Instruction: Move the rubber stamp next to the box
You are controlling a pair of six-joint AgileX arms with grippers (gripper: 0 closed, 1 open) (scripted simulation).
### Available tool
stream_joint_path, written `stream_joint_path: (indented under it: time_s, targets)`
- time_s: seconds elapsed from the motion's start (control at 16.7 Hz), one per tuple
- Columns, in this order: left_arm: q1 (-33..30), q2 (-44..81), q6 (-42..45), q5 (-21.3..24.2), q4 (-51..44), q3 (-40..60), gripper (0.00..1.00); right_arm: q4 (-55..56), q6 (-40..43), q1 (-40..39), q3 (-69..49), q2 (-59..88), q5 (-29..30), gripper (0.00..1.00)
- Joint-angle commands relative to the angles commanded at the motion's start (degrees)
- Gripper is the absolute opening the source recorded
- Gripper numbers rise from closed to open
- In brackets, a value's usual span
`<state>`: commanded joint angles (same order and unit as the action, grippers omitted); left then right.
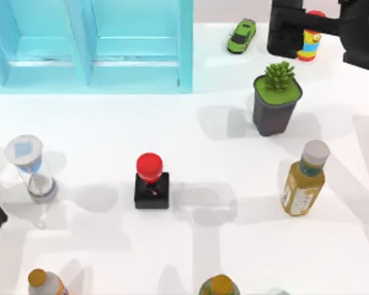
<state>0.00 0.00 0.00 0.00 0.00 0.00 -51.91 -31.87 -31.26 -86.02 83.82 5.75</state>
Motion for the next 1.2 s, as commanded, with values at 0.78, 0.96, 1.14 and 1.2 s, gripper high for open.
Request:
stream_joint_path:
  time_s: [0.78, 0.96, 1.14, 1.2]
  targets:
    - [0.00, 0.00, 0.00, 0.00, 0.00, 0.00, 1.00, -34.17, -20.83, -20.64, -57.04, 55.14, 3.69, 1.00]
    - [0.00, 0.00, 0.00, 0.00, 0.00, 0.00, 1.00, -35.56, -21.68, -21.49, -59.39, 57.38, 3.83, 1.00]
    - [0.00, 0.00, 0.00, 0.00, 0.00, 0.00, 1.00, -35.56, -21.68, -21.49, -59.39, 57.38, 3.83, 1.00]
    - [0.00, 0.00, 0.00, 0.00, 0.00, 0.00, 1.00, -35.45, -21.62, -21.22, -59.26, 57.42, 3.76, 1.00]
